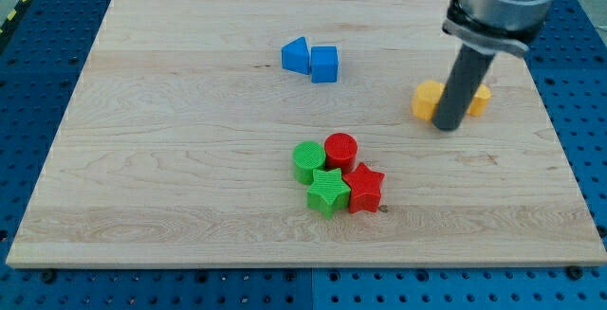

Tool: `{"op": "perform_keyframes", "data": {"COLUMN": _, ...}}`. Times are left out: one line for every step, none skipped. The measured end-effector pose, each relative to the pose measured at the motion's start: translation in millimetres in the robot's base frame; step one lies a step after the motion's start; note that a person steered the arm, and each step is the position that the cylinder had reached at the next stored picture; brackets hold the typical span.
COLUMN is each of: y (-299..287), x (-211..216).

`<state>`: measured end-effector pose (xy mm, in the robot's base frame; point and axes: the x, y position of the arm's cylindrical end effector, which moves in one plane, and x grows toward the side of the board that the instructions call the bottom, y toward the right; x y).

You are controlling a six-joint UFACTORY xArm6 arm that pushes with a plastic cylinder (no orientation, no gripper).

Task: Move the heart to the bottom right of the hexagon

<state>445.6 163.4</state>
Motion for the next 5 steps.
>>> {"op": "perform_keyframes", "data": {"y": -6.4, "x": -1.7}}
{"op": "perform_keyframes", "data": {"y": -6.1, "x": 28.5}}
{"op": "perform_keyframes", "data": {"y": 29.1, "x": 40.8}}
{"op": "perform_keyframes", "data": {"y": 77.7, "x": 18.4}}
{"op": "perform_keyframes", "data": {"y": 79.0, "x": -17.7}}
